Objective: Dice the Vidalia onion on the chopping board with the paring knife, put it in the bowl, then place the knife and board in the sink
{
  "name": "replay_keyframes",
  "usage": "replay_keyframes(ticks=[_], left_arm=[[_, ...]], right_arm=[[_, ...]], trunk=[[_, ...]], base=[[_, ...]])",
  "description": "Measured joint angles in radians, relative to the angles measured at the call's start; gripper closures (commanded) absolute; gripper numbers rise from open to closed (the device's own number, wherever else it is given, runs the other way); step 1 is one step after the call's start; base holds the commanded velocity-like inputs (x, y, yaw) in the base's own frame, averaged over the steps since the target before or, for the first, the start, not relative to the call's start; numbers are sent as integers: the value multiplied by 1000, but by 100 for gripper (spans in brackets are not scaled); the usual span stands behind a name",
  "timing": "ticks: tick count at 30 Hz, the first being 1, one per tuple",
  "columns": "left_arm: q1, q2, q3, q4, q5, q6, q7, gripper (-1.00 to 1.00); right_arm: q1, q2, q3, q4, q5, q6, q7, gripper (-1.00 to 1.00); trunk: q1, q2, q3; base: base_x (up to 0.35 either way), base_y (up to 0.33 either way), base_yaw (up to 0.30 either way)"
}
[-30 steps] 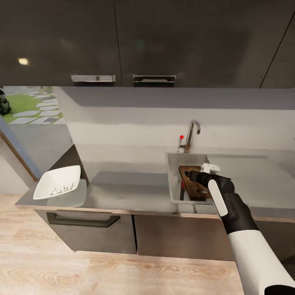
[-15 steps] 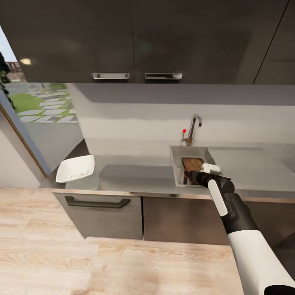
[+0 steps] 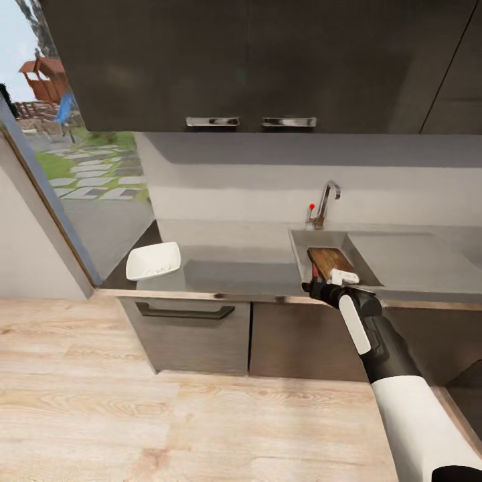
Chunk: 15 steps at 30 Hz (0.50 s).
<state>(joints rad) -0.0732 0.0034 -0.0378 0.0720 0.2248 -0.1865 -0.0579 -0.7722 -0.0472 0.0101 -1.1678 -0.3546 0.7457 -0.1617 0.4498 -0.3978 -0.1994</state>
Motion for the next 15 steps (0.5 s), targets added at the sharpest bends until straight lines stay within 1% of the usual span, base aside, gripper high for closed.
replay_keyframes(ticks=[15], left_arm=[[0,0,0,0,0,0,0,-100]], right_arm=[[0,0,0,18,1,-3,2,-100]], trunk=[[0,0,0]], base=[[-267,206,0]])
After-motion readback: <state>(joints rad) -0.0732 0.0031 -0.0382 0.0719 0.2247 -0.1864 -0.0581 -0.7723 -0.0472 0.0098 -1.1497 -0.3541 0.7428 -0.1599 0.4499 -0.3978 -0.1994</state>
